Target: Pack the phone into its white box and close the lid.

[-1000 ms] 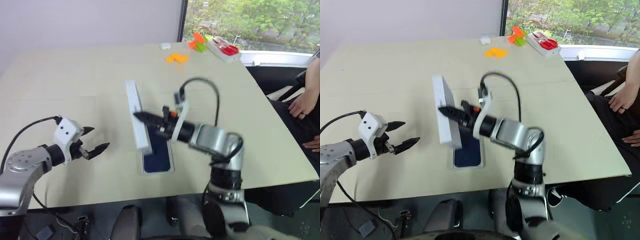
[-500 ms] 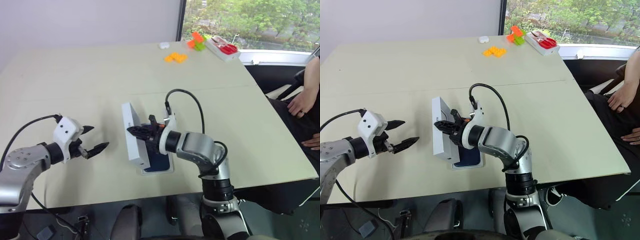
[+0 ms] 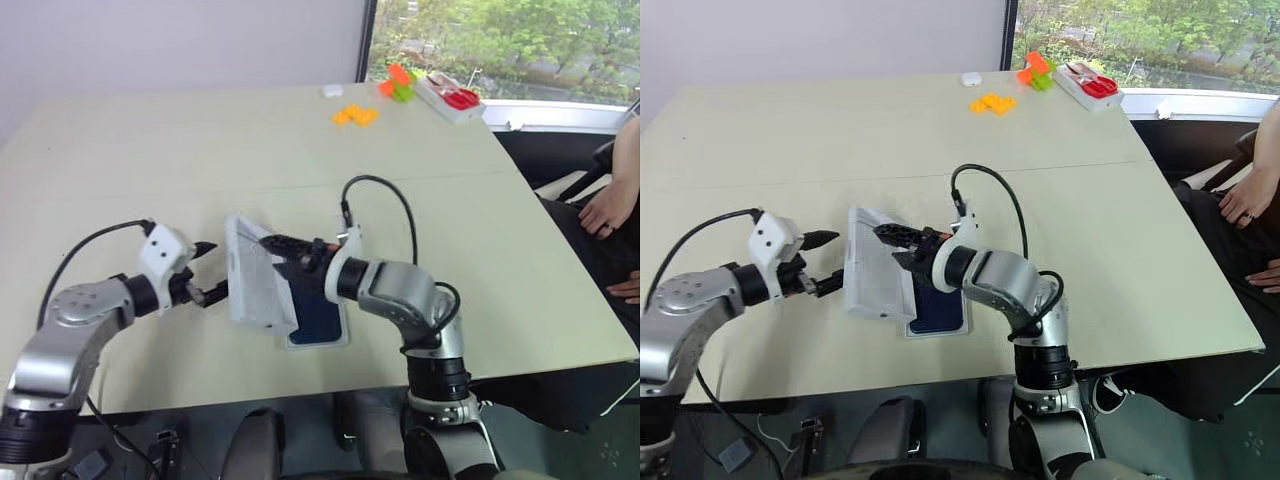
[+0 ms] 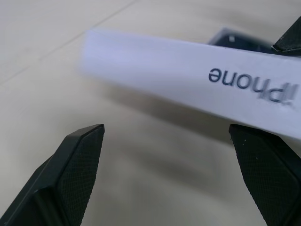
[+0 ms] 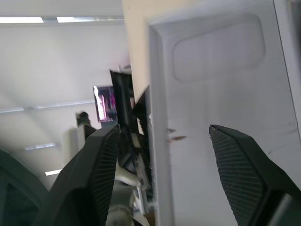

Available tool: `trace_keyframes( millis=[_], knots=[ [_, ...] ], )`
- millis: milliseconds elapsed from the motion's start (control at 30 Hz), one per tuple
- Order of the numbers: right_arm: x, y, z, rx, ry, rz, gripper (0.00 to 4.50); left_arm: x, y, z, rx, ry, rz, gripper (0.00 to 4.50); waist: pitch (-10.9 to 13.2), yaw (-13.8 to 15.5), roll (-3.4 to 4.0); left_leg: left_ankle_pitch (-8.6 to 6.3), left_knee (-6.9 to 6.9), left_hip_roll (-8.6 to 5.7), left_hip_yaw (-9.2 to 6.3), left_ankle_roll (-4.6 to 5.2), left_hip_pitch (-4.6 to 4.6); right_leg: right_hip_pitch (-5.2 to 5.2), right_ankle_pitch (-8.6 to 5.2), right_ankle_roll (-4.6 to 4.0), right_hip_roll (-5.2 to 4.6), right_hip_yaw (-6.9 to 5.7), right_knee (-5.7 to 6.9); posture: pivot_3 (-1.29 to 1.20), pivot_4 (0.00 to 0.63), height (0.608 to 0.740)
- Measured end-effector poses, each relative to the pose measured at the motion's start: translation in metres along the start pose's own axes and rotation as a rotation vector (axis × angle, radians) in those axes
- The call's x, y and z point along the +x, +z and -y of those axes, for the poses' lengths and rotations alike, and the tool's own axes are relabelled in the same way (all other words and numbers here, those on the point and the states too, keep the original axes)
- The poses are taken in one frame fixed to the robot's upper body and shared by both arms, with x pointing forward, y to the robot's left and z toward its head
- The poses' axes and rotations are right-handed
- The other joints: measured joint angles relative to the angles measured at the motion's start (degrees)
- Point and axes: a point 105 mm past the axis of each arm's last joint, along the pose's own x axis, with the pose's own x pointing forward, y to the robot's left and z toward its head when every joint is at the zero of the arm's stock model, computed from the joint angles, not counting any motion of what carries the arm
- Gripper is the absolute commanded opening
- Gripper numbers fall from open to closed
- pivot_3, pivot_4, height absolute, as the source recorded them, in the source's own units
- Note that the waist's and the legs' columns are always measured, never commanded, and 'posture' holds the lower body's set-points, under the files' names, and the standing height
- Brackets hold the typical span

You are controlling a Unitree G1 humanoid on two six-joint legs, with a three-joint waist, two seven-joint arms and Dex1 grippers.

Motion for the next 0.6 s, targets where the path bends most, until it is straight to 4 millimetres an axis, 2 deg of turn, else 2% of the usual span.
trace_keyframes(
  millis=[167, 367, 533, 600],
  knots=[
    [-0.011, 0.014, -0.020, -0.166, 0.055, 0.012, 2.87, 0.016, 0.002, 0.017, -0.012, -0.051, 0.025, 4.50, 0.00, -0.04, -0.01, 0.00, 0.00, 0.02, 0.01, 0.00, 0.00, 0.00, 0.00, -0.01, 0.01, -0.03, 0.01, 0.00, 0.150, 0.734],
    [-0.038, 0.027, 0.004, -0.434, -0.104, -0.045, 2.87, 0.017, 0.003, 0.018, -0.008, -0.057, 0.027, 4.50, 0.02, 0.54, 0.02, 0.00, 0.01, -0.14, 0.06, 0.00, 0.01, 0.02, -0.01, 0.00, 0.01, -0.03, 0.01, 0.00, 0.150, 0.734],
    [-0.034, 0.015, 0.014, -0.476, -0.127, -0.118, 2.87, 0.019, 0.008, 0.019, 0.001, -0.065, 0.040, 4.50, 0.01, 0.50, 0.01, 0.00, -0.01, -0.14, 0.05, 0.01, -0.03, 0.03, -0.01, 0.00, 0.07, 0.00, 0.04, 0.00, 0.150, 0.734],
    [-0.037, 0.018, 0.021, -0.556, -0.171, -0.119, 2.87, 0.020, 0.008, 0.019, -0.003, -0.068, 0.043, 4.50, 0.01, 0.60, 0.01, 0.00, 0.01, -0.16, 0.06, 0.01, -0.01, 0.03, -0.02, 0.02, 0.07, -0.01, 0.04, 0.00, 0.150, 0.734]
  ],
)
